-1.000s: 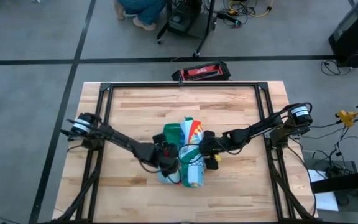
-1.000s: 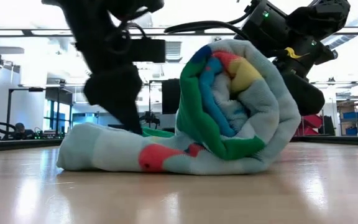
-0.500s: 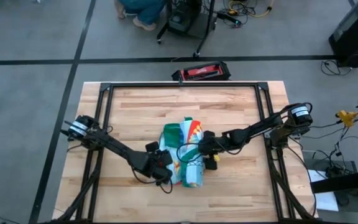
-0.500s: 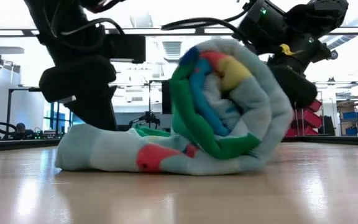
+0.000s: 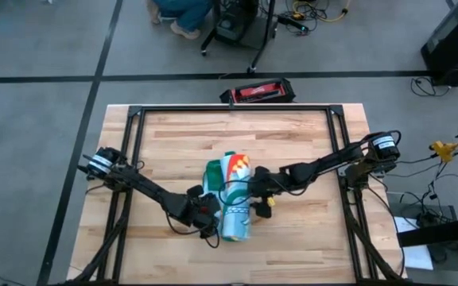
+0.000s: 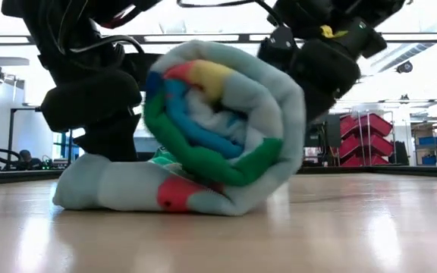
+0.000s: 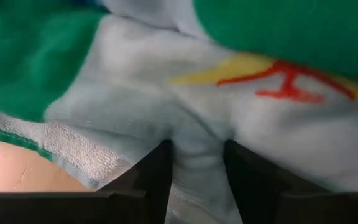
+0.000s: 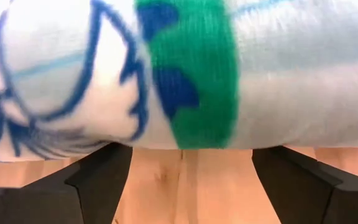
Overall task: Roll towel
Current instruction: Roll the multi-color dinosaur print towel
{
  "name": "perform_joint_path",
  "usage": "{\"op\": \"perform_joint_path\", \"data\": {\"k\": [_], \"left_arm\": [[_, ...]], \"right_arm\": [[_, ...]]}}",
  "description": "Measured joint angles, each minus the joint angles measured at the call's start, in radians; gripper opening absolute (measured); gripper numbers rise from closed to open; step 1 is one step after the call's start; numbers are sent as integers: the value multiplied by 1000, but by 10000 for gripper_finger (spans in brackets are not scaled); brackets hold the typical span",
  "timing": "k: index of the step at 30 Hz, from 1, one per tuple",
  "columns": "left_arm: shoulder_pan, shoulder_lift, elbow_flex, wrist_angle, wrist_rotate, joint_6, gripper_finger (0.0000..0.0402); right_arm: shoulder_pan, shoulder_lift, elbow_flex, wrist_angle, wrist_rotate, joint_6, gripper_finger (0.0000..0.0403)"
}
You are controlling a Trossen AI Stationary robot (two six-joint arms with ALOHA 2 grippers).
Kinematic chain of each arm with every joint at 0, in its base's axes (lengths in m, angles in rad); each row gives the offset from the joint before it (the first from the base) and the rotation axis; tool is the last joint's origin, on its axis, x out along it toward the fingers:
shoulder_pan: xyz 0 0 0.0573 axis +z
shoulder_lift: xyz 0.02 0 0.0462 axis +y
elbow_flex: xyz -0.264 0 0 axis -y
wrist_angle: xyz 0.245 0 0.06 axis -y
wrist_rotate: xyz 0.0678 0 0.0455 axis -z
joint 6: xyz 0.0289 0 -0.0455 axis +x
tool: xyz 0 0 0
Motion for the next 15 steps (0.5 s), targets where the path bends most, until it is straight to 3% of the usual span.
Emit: {"op": "perform_joint_path", "data": {"k": [15], "left_arm": [[-1,3,-2,81,24,-22,144]], "right_arm": [[9,53,150,-8,-29,-126,325]]}}
